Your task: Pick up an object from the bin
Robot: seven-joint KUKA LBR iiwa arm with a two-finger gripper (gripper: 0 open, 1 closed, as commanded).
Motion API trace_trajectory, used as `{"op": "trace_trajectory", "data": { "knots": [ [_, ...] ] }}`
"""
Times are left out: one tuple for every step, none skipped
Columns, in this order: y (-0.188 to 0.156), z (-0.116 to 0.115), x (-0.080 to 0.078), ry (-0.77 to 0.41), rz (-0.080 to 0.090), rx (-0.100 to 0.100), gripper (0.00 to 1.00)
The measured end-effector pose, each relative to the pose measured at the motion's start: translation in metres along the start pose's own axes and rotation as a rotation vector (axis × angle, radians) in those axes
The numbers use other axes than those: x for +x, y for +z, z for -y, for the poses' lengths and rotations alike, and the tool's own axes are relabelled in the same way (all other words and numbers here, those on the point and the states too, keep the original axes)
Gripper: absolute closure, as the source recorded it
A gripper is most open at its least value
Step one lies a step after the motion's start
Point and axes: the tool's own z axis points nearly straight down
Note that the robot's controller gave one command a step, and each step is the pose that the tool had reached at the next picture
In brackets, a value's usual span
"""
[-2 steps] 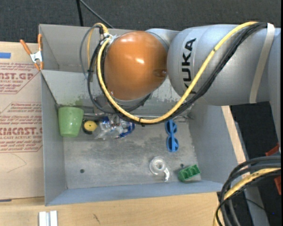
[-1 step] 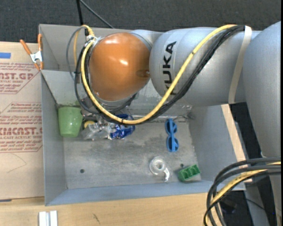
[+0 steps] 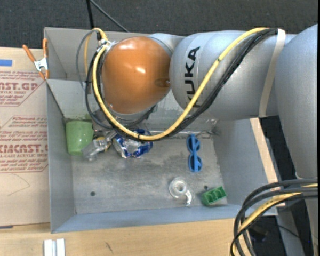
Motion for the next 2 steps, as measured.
{"op": "trace_trajectory", "data": {
  "knots": [
    [-0.028,0.018,0.030,-0.238,-0.003,0.002,0.00],
    [0.104,0.000,0.110,-0.370,-0.002,-0.008,0.00]
  ]
}}
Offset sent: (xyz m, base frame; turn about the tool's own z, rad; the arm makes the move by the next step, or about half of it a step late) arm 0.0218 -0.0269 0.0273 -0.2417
